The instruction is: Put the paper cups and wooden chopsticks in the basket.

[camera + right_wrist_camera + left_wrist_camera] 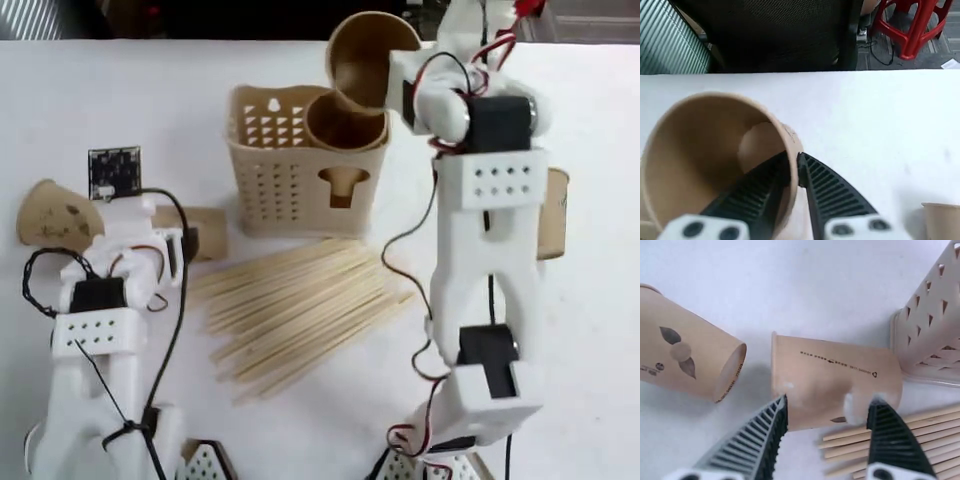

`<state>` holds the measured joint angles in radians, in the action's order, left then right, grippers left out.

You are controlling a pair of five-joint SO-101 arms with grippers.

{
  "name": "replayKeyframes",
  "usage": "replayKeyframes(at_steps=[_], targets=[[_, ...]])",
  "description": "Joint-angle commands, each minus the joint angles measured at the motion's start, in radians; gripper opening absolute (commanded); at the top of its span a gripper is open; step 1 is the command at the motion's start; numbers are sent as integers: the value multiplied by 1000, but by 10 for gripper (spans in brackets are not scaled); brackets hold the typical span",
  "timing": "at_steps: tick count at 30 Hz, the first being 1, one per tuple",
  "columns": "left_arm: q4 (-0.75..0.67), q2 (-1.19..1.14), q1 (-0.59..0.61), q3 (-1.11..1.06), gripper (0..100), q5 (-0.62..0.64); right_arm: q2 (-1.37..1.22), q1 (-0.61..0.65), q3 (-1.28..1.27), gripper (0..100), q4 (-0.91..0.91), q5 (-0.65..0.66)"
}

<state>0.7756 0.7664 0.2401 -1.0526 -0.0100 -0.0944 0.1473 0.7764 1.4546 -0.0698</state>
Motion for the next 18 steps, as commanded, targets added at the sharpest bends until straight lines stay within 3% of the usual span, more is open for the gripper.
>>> replayKeyframes(at_steps=[1, 8, 18], targets=[[-20, -4, -13, 3, 256, 14, 82, 12, 21, 18, 13, -2], [-20, -2, -10, 3, 256, 14, -7, 68, 20, 18, 65, 0], [-20, -2, -10, 3, 256, 14, -93, 44, 28, 51, 68, 3]])
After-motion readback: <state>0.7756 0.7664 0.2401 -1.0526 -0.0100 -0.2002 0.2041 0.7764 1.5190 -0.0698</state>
